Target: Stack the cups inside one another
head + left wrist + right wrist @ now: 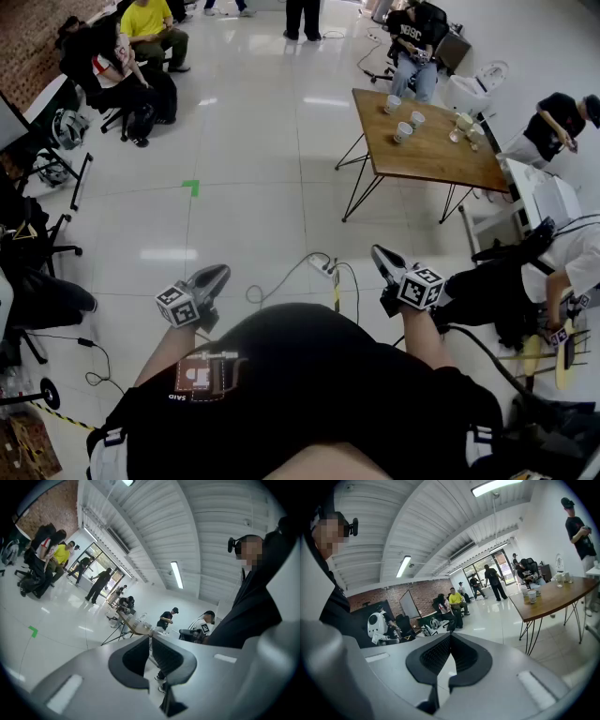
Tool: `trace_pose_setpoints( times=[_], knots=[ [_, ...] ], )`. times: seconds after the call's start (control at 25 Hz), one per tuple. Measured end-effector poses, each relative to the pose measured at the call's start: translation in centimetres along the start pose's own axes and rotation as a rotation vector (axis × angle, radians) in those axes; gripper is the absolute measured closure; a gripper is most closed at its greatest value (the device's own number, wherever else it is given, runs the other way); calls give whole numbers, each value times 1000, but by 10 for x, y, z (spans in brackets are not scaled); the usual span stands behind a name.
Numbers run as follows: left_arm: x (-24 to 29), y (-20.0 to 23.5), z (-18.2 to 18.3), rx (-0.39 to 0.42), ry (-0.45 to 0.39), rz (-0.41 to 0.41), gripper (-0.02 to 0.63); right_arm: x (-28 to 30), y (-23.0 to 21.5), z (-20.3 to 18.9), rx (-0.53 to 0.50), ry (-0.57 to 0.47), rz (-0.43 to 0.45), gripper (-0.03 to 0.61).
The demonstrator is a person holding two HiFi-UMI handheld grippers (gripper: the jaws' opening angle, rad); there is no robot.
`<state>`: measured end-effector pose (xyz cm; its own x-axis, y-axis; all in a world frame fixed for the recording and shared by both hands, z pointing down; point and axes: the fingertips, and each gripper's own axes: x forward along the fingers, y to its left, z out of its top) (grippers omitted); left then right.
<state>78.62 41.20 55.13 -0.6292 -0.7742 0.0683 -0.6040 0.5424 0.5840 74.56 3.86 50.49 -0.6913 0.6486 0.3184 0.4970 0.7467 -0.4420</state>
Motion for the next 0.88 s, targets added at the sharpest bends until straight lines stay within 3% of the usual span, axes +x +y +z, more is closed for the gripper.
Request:
trace_pose_setpoints(
  times=[0.24, 0.48, 0.68, 0.88],
  knots=[
    [27, 32, 25, 14, 0, -40, 594, 21, -15, 12, 18, -30, -35, 565],
    [71, 29, 32, 15, 16, -33, 595, 19, -56, 16, 50, -25, -38, 565],
    [119, 25, 52, 49, -29, 31, 595, 35, -110, 43, 32, -22, 35, 565],
    [155, 16, 76, 56, -97, 119, 594, 64, -146, 95, -58, 18, 130, 565]
  ],
)
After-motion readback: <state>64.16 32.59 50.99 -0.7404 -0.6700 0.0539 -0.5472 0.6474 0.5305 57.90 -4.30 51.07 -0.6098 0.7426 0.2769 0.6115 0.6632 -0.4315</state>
